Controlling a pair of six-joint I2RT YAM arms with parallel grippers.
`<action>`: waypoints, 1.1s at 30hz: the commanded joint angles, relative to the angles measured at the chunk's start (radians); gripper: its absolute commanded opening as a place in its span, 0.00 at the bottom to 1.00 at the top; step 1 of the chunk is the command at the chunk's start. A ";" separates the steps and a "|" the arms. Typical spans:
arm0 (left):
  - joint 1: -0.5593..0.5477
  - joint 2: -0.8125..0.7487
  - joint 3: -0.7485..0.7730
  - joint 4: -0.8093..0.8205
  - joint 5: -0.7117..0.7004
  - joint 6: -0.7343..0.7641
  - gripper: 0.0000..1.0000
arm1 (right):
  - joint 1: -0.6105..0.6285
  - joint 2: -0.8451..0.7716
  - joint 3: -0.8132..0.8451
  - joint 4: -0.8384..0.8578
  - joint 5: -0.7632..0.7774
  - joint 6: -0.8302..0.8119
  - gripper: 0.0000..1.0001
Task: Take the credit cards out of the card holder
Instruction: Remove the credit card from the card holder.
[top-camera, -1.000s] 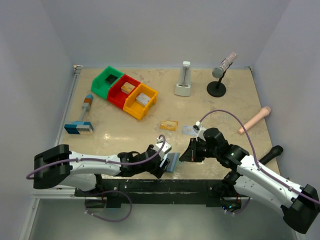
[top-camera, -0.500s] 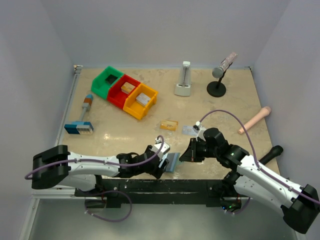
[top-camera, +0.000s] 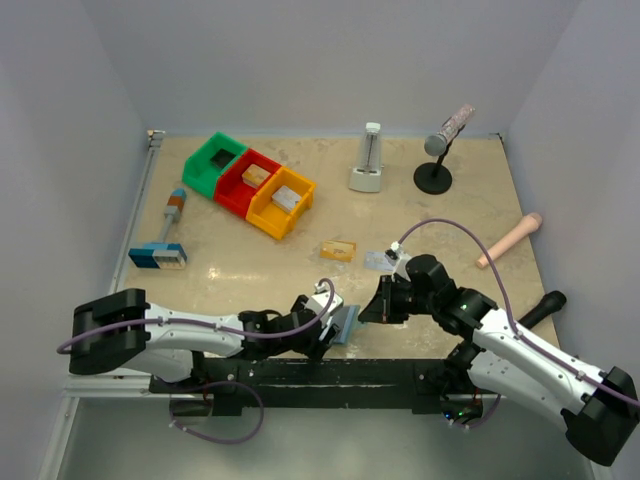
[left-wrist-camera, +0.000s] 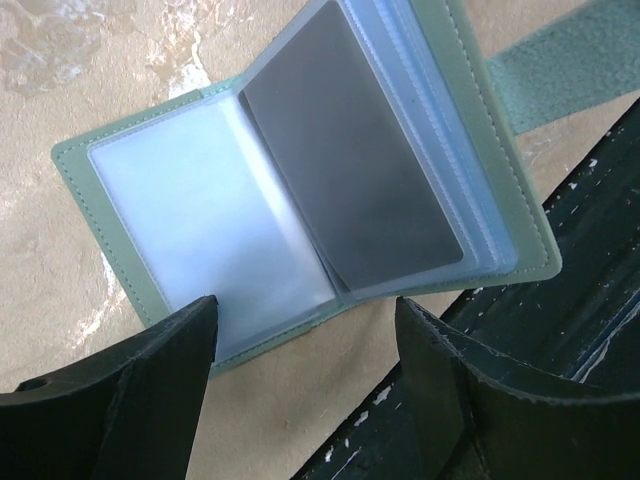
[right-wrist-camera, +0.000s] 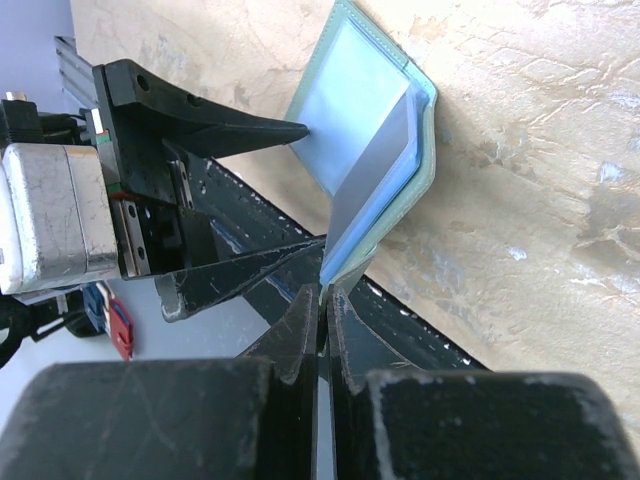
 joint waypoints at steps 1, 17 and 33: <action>-0.008 0.025 0.056 0.037 -0.034 0.014 0.76 | 0.004 -0.001 0.043 0.013 -0.019 -0.004 0.00; -0.006 0.042 0.084 -0.056 -0.132 -0.058 0.77 | 0.004 -0.008 0.032 0.020 -0.022 0.002 0.00; -0.003 -0.001 0.071 -0.072 -0.168 -0.060 0.77 | 0.003 -0.019 0.009 0.000 -0.004 -0.011 0.00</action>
